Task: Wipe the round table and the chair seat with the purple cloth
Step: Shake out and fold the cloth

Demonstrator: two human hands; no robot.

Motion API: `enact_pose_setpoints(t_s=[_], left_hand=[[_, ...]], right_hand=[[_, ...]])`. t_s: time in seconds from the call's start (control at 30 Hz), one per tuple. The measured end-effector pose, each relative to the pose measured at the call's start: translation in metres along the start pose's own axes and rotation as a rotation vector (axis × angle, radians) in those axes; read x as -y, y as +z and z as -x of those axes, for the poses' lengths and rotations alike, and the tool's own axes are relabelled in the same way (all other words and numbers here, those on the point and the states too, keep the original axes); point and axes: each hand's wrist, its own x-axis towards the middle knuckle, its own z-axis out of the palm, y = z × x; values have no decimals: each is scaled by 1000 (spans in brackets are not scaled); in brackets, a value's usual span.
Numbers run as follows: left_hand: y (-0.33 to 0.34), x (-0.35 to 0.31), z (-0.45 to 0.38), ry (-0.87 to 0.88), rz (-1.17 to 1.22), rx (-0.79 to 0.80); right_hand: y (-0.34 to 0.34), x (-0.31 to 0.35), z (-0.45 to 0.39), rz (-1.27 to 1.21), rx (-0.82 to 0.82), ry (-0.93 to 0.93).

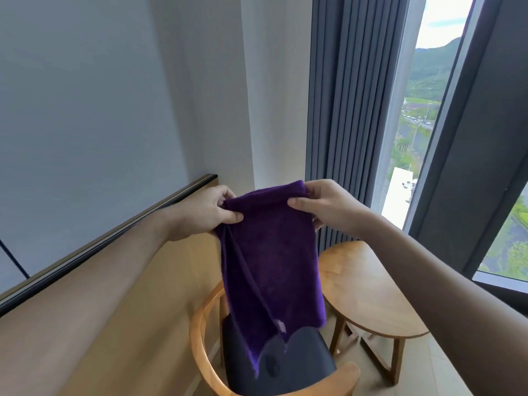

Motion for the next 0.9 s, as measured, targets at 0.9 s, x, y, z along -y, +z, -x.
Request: enact_pose_setpoints(t_s=[0.9], left_hand=[[58, 77, 11, -172, 562, -197]], right_hand=[[46, -86, 18, -9, -44, 267]])
